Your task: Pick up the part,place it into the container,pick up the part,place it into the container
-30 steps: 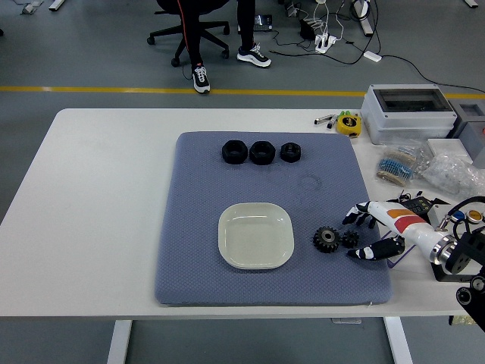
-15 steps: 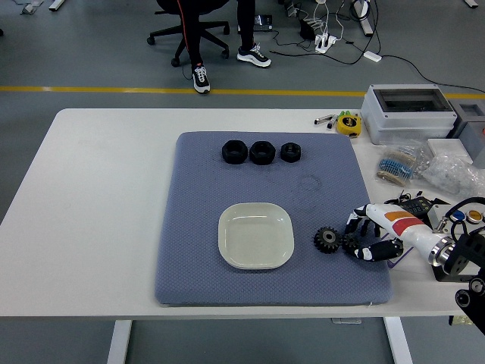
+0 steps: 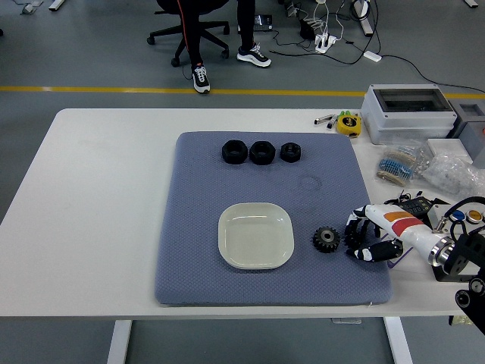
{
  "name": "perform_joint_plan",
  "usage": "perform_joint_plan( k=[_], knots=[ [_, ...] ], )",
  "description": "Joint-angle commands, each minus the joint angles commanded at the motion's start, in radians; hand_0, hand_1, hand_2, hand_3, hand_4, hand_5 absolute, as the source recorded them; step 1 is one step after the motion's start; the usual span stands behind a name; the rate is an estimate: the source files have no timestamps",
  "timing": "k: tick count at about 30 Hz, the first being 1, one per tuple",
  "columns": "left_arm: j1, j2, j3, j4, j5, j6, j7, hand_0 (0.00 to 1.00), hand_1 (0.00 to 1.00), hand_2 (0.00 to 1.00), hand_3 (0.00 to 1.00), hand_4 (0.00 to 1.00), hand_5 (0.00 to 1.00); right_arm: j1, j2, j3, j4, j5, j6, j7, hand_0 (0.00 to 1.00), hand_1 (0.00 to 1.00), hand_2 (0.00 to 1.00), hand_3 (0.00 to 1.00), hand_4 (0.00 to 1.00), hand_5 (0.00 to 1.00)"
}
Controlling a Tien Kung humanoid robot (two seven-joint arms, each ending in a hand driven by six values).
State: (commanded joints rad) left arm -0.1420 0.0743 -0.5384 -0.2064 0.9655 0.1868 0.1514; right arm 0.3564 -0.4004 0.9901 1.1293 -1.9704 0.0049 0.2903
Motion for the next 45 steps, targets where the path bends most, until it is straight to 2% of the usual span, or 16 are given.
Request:
perform_joint_plan(
  k=[24,25,30,31,36,37,42,43,45],
  knots=[
    [-0.004,0.000,-0.011,0.000,0.017,-0.004,0.004,0.706,0.661,0.655,0.556,0.629,0.575,0.009,0.007,-0.013,-0.030,0.012,0.000,0.002,0.175,0.347,0.457,0.490,0.797,0.289],
    [-0.005,0.000,-0.011,0.000,0.017,-0.004,0.004,0.706,0.661,0.654,0.556,0.628,0.575,0.010,0.007,-0.014,-0.032,0.014,0.001,0.002,0.047,0.224,0.415,0.487,0.748,0.335],
    [-0.005,0.000,-0.014,0.001,0.021,-0.005,0.005,0.706,0.661,0.654,0.556,0.628,0.575,0.015,0.013,-0.021,-0.044,0.012,0.001,0.004,0.047,0.224,0.415,0.487,0.748,0.335],
    [-0.005,0.000,-0.014,0.001,0.021,-0.005,0.005,0.706,0.661,0.655,0.556,0.629,0.574,0.016,0.014,-0.023,-0.046,0.010,0.002,0.004,0.002,0.130,0.312,0.474,0.759,0.316],
    [-0.005,0.000,-0.016,0.000,0.023,-0.006,0.005,0.706,0.661,0.655,0.556,0.629,0.574,0.018,0.013,-0.033,-0.046,0.009,-0.004,0.003,0.002,0.130,0.312,0.474,0.759,0.316],
    [-0.006,0.000,-0.016,0.000,0.024,-0.006,0.005,0.706,0.661,0.653,0.555,0.629,0.574,0.018,0.013,-0.034,-0.045,0.010,-0.005,0.002,0.002,0.043,0.185,0.398,0.779,0.342],
    [-0.007,0.001,-0.018,0.000,0.028,-0.007,0.006,0.706,0.661,0.653,0.555,0.629,0.574,0.019,0.011,-0.035,-0.037,0.014,-0.011,0.002,0.002,0.043,0.185,0.398,0.779,0.342],
    [-0.007,0.001,-0.020,0.000,0.030,-0.007,0.007,0.706,0.661,0.653,0.555,0.628,0.574,0.019,0.011,-0.034,-0.035,0.015,-0.012,0.002,0.002,0.022,0.156,0.347,0.780,0.358],
    [-0.007,0.001,-0.022,0.000,0.032,-0.008,0.007,0.706,0.661,0.653,0.555,0.628,0.574,0.019,0.010,-0.031,-0.031,0.017,-0.013,0.002,0.002,0.022,0.156,0.347,0.780,0.358]
  ],
)
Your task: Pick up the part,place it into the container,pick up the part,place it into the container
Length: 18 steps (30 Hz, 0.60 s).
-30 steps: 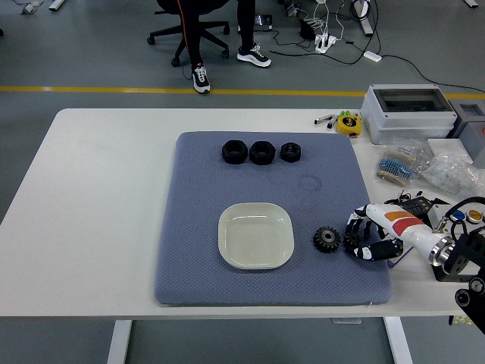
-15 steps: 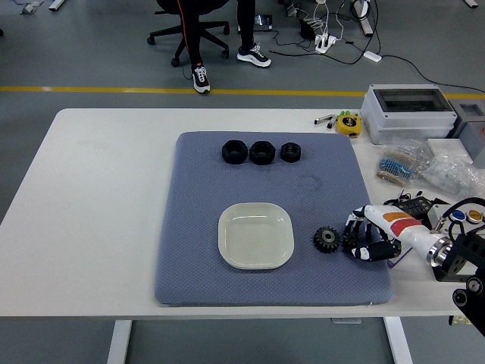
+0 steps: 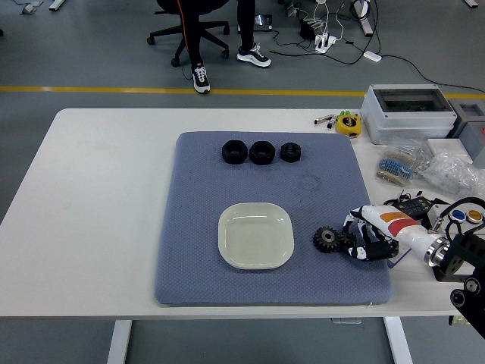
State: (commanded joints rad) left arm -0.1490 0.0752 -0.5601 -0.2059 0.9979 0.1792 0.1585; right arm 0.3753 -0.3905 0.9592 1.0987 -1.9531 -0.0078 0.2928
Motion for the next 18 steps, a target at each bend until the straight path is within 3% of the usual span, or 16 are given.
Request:
perform_joint_plan(
  k=[18],
  knots=[
    [-0.002,0.004,-0.010,0.000,0.013,-0.001,0.002,0.705,0.661,0.653,0.555,0.628,0.572,0.013,-0.005,0.013,0.034,0.026,-0.020,-0.002,0.002,0.019,0.151,0.342,0.782,0.345]
  ],
)
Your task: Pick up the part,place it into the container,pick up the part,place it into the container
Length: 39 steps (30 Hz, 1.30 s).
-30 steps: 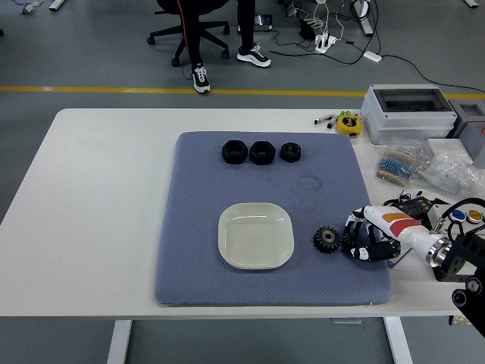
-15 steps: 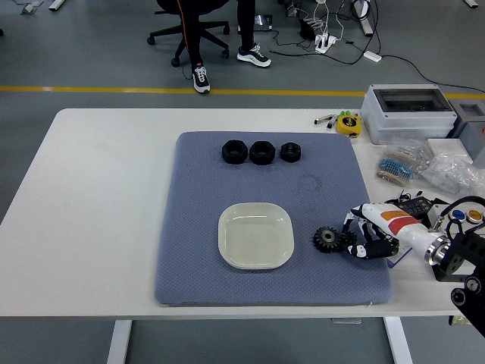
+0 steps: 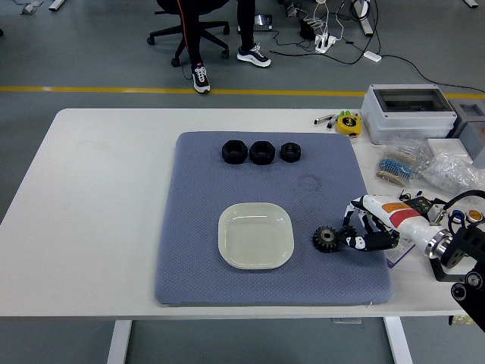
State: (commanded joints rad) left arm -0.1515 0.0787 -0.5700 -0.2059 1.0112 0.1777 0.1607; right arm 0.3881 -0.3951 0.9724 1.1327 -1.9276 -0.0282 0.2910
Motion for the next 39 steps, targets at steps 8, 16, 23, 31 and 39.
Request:
perform_joint_plan(
  k=[8,16,23,31,39],
  knots=[
    [-0.001,0.002,-0.005,0.000,0.008,-0.001,0.002,0.705,0.661,0.653,0.555,0.628,0.573,0.024,0.009,0.012,0.045,0.015,-0.007,0.003,0.002,0.019,0.152,0.339,0.774,0.364],
    [-0.002,0.004,-0.010,0.000,0.015,-0.002,0.004,0.705,0.660,0.653,0.555,0.628,0.573,0.061,0.033,-0.013,0.090,0.027,-0.003,-0.001,0.002,0.019,0.152,0.339,0.782,0.353],
    [-0.003,0.006,-0.014,0.000,0.022,-0.002,0.006,0.705,0.660,0.653,0.555,0.628,0.573,0.084,0.055,-0.023,0.090,0.018,0.009,-0.004,0.002,0.060,0.201,0.420,0.785,0.340],
    [-0.004,0.010,-0.015,0.001,0.021,-0.002,0.006,0.706,0.660,0.653,0.555,0.628,0.573,0.069,0.006,0.034,0.075,-0.054,0.068,-0.019,0.108,0.233,0.378,0.495,0.796,0.420],
    [-0.004,0.010,-0.027,0.001,0.040,-0.005,0.008,0.705,0.660,0.653,0.556,0.628,0.573,0.046,-0.058,0.015,0.106,-0.112,0.147,-0.013,0.339,0.500,0.602,0.694,0.977,0.457]
  ],
)
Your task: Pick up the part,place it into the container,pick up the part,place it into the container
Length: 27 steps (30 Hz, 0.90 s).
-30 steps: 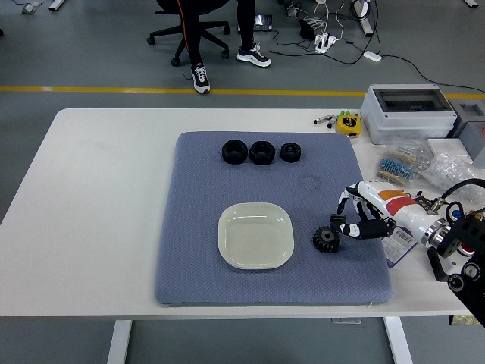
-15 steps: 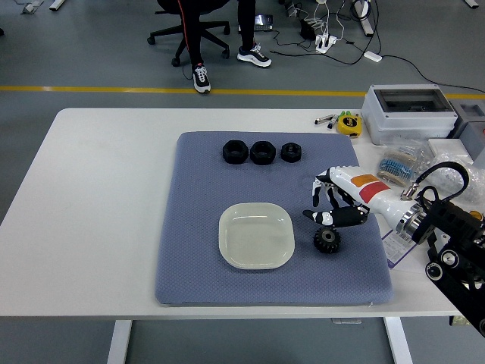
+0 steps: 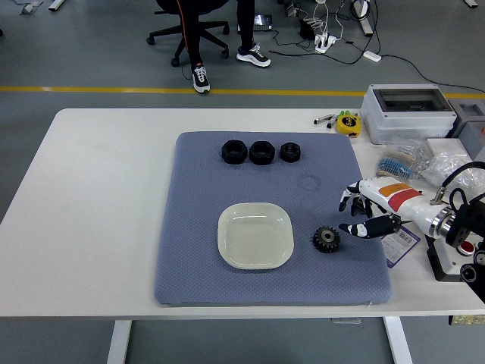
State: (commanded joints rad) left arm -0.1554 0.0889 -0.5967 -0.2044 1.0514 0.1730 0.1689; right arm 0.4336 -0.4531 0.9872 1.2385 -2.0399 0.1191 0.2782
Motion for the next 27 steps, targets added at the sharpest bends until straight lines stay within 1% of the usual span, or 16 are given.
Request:
perform_joint_plan(
  k=[1,5,7,18,19,24,25,27],
  knots=[
    [0.000,0.000,-0.003,0.000,0.003,0.000,0.000,0.705,0.660,0.652,0.556,0.628,0.573,-0.001,-0.001,-0.005,0.002,-0.001,-0.001,0.004,0.575,0.679,0.769,0.856,0.998,0.466],
    [-0.001,-0.002,-0.008,0.000,0.010,-0.001,0.001,0.705,0.660,0.652,0.556,0.628,0.573,0.000,0.004,-0.030,0.000,0.002,-0.008,0.016,0.575,0.679,0.769,0.856,0.998,0.466],
    [-0.002,-0.003,-0.007,0.000,0.007,0.001,0.001,0.705,0.660,0.652,0.555,0.627,0.572,0.006,0.013,-0.042,-0.015,0.004,-0.010,0.020,0.588,0.682,0.770,0.863,0.998,0.459],
    [-0.004,-0.003,-0.007,-0.001,0.009,-0.002,0.002,0.705,0.661,0.652,0.556,0.627,0.573,0.057,0.069,-0.087,-0.083,-0.009,-0.023,0.021,0.579,0.674,0.759,0.866,0.998,0.450],
    [-0.004,-0.003,-0.008,-0.002,0.010,-0.002,0.003,0.704,0.660,0.652,0.556,0.626,0.571,0.060,0.073,-0.094,-0.089,-0.009,-0.023,0.022,0.545,0.656,0.736,0.831,0.998,0.443],
    [-0.004,-0.003,-0.005,-0.002,0.005,-0.002,0.003,0.704,0.660,0.652,0.556,0.626,0.571,0.064,0.077,-0.121,-0.115,-0.016,-0.025,0.021,0.545,0.656,0.736,0.831,0.998,0.443],
    [-0.003,-0.003,-0.005,-0.002,0.005,-0.002,0.003,0.704,0.660,0.652,0.556,0.627,0.571,0.065,0.077,-0.127,-0.124,-0.015,-0.029,0.020,0.500,0.619,0.713,0.805,0.998,0.438],
    [-0.004,-0.003,-0.005,-0.002,0.007,-0.003,0.003,0.704,0.660,0.652,0.556,0.627,0.571,0.064,0.077,-0.132,-0.138,-0.018,-0.038,0.018,0.500,0.619,0.713,0.805,0.998,0.438]
  ],
)
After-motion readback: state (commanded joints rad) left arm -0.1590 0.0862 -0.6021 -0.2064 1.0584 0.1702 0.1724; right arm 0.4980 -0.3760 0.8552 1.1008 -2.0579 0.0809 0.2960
